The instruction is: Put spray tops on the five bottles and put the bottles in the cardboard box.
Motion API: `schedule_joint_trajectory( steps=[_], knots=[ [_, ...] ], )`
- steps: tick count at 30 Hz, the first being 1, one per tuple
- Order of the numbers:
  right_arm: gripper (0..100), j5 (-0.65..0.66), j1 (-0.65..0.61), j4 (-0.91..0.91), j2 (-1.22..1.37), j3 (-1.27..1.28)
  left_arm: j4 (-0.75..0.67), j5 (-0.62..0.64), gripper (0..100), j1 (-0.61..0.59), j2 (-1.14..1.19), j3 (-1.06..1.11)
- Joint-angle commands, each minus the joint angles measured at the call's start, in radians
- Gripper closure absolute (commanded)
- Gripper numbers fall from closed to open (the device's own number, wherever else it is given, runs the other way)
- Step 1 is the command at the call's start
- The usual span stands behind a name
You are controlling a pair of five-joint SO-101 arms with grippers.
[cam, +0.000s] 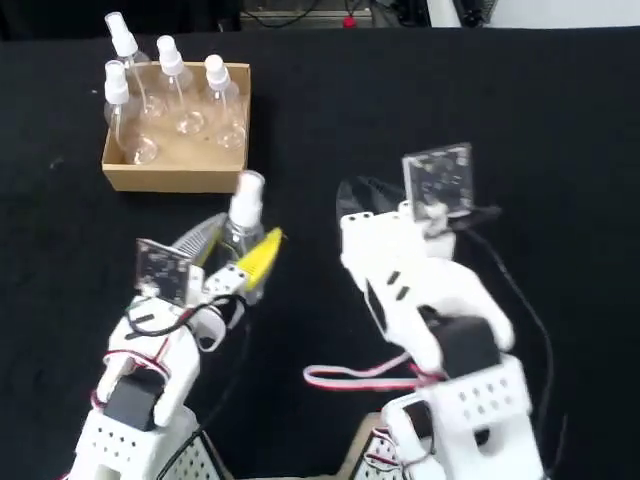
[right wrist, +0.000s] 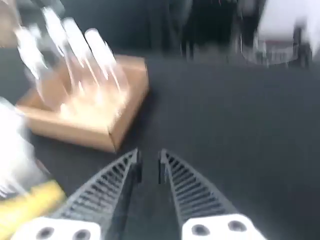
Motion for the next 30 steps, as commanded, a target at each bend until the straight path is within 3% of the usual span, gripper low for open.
schedule_joint_trajectory(
  steps=[1,8,15,25,30],
  knots=[
    [93.5,-0.040,0.020,-0.130,0.005,0.114,0.003,0.002,80,-0.051,-0.006,-0.097],
    [93.6,-0.043,-0.005,-0.212,0.005,0.272,-0.003,0.002,80,-0.189,-0.005,-0.170],
    [93.6,-0.037,-0.092,-0.252,0.005,0.344,-0.081,-0.031,80,-0.205,0.029,-0.206],
    [93.6,-0.035,-0.129,-0.253,0.005,0.361,-0.433,-0.028,80,-0.242,0.370,-0.214],
    [93.6,-0.035,-0.127,-0.253,0.005,0.361,-0.525,-0.028,80,-0.249,0.496,-0.240]
  ],
)
